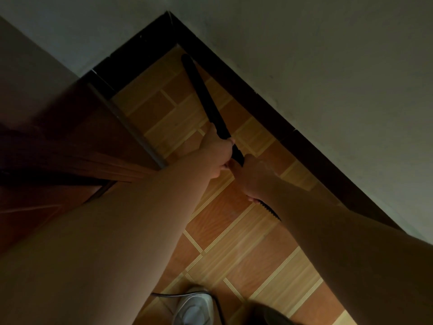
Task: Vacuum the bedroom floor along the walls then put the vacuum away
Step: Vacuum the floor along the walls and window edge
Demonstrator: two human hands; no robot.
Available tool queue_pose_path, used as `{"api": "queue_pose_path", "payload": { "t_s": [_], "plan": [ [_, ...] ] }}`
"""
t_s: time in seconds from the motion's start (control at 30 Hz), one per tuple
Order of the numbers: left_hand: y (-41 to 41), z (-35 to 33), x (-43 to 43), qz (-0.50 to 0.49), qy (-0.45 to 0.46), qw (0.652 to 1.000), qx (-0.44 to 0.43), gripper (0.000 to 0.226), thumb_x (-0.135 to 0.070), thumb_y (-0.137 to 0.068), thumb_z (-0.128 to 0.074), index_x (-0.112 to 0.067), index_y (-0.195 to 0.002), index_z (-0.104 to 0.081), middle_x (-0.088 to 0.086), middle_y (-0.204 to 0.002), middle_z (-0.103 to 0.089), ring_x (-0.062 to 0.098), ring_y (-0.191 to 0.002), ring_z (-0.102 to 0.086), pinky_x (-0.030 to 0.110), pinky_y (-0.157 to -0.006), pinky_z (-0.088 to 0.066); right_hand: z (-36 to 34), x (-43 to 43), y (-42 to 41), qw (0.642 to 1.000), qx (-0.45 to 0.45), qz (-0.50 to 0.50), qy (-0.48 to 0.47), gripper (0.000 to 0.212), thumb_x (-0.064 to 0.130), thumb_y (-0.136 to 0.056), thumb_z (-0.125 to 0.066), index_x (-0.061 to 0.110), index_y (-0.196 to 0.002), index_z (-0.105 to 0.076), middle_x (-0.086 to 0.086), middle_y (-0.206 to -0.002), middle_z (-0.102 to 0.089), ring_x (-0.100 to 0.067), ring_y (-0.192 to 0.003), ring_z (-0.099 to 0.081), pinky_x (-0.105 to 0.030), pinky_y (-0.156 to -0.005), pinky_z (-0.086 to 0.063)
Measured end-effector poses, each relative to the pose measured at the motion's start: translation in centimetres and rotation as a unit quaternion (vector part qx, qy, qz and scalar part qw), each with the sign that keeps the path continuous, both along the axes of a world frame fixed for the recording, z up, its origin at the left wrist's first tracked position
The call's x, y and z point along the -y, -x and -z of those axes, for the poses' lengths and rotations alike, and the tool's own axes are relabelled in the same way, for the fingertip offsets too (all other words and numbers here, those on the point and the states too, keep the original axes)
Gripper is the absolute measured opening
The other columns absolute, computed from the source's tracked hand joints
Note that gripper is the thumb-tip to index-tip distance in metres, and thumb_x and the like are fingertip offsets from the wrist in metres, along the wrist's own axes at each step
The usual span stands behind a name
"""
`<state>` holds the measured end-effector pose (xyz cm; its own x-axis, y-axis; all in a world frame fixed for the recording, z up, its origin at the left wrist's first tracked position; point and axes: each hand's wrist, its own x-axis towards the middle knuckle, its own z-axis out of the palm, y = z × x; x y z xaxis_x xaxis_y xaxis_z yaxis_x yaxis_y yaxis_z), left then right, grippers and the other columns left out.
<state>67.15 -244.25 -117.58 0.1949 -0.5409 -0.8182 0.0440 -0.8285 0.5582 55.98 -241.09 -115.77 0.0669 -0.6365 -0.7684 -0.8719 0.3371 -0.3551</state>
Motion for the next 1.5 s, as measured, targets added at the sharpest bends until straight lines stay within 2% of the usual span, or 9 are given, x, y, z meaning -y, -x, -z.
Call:
{"api": "queue_pose_path", "payload": {
  "t_s": [0.1, 0.23, 0.37, 0.63, 0.83, 1.0, 1.1, 1.2, 1.5],
  "plan": [
    [-0.5, 0.1, 0.7, -0.003, 0.010, 1.000, -0.002, 0.065, -0.012, -0.103, -0.060, -0.040, -0.155, -0.032, 0.004, -0.137, -0.058, 0.023, -0.109, -0.066, 0.039, -0.067, -0.062, 0.4, 1.0, -0.3, 1.000, 0.007, 0.007, 0.010, 0.054, 0.063, -0.103, -0.034, 0.012, -0.112, -0.050, -0.011, -0.078, -0.068, -0.021, -0.050, -0.065, -0.034, -0.053, -0.058],
    [-1.0, 0.4, 1.7, -0.007, 0.014, 1.000, 0.008, 0.065, -0.013, -0.103, -0.060, -0.040, -0.155, -0.033, 0.005, -0.135, -0.059, 0.024, -0.108, -0.066, 0.036, -0.057, -0.062, 0.8, 1.9, -1.1, 1.000, 0.016, 0.014, -0.001, 0.056, 0.063, -0.103, -0.035, 0.010, -0.114, -0.051, -0.012, -0.078, -0.068, -0.021, -0.050, -0.064, -0.031, -0.049, -0.054],
    [-1.3, 1.1, 2.0, -0.005, 0.015, 1.000, 0.012, 0.062, -0.013, -0.103, -0.059, -0.039, -0.154, -0.035, 0.008, -0.136, -0.058, 0.027, -0.111, -0.065, 0.041, -0.062, -0.064, 1.3, 2.2, -1.3, 0.999, 0.022, 0.017, -0.016, 0.057, 0.063, -0.102, -0.038, 0.010, -0.118, -0.052, -0.013, -0.079, -0.067, -0.018, -0.045, -0.059, -0.024, -0.039, -0.045],
    [-1.9, 2.2, 1.2, -0.042, 0.022, 0.998, 0.031, 0.054, -0.013, -0.105, -0.056, -0.036, -0.151, -0.037, 0.003, -0.126, -0.061, 0.013, -0.086, -0.063, 0.023, -0.039, -0.052, 1.9, 2.3, -1.7, 0.997, 0.063, 0.029, -0.039, 0.046, 0.058, -0.103, -0.042, 0.017, -0.118, -0.054, -0.011, -0.079, -0.066, -0.021, -0.050, -0.060, -0.026, -0.043, -0.046],
    [-2.4, 2.2, 0.8, -0.016, 0.026, 0.999, 0.027, 0.067, -0.013, -0.104, -0.058, -0.040, -0.158, -0.028, 0.001, -0.123, -0.059, 0.014, -0.090, -0.065, 0.028, -0.046, -0.057, 2.0, 1.3, -2.3, 1.000, 0.023, -0.003, -0.004, 0.054, 0.061, -0.104, -0.032, 0.010, -0.115, -0.049, -0.015, -0.083, -0.067, -0.020, -0.046, -0.061, -0.028, -0.042, -0.048],
    [-2.4, 2.1, 0.0, 0.022, 0.014, 0.999, 0.027, 0.070, -0.015, -0.104, -0.059, -0.041, -0.159, -0.025, 0.008, -0.142, -0.056, 0.022, -0.104, -0.067, 0.026, -0.045, -0.056, 2.6, -0.3, -2.3, 1.000, 0.021, 0.015, -0.007, 0.053, 0.062, -0.103, -0.033, 0.012, -0.113, -0.048, -0.013, -0.084, -0.066, -0.021, -0.051, -0.065, -0.032, -0.049, -0.054],
    [-1.9, 2.3, -1.0, 0.022, 0.019, 0.998, 0.049, 0.068, -0.017, -0.106, -0.054, -0.042, -0.160, -0.020, 0.006, -0.146, -0.054, 0.027, -0.116, -0.064, 0.040, -0.071, -0.064, 2.4, -0.5, -2.0, 0.999, 0.040, 0.014, -0.024, 0.049, 0.060, -0.104, -0.037, 0.013, -0.114, -0.049, -0.013, -0.083, -0.066, -0.021, -0.050, -0.063, -0.027, -0.043, -0.049],
    [-1.9, 2.9, -2.2, -0.022, 0.024, 0.998, 0.052, 0.067, -0.015, -0.107, -0.049, -0.040, -0.161, -0.017, 0.006, -0.145, -0.055, 0.027, -0.120, -0.062, 0.051, -0.096, -0.058, 2.4, -0.6, -1.7, 0.998, 0.054, -0.007, -0.038, 0.044, 0.056, -0.105, -0.038, 0.015, -0.112, -0.052, -0.011, -0.079, -0.065, -0.019, -0.049, -0.060, -0.023, -0.039, -0.044],
    [-2.4, 3.1, -4.2, -0.103, 0.034, 0.992, 0.064, 0.067, -0.009, -0.107, -0.044, -0.035, -0.162, -0.015, 0.009, -0.143, -0.053, 0.028, -0.121, -0.061, 0.052, -0.100, -0.056, 2.0, -0.7, -2.1, 0.993, 0.082, -0.048, -0.063, 0.037, 0.057, -0.103, -0.041, 0.025, -0.086, -0.049, -0.008, -0.065, -0.062, -0.017, -0.041, -0.056, -0.024, -0.039, -0.043]
  ]
}}
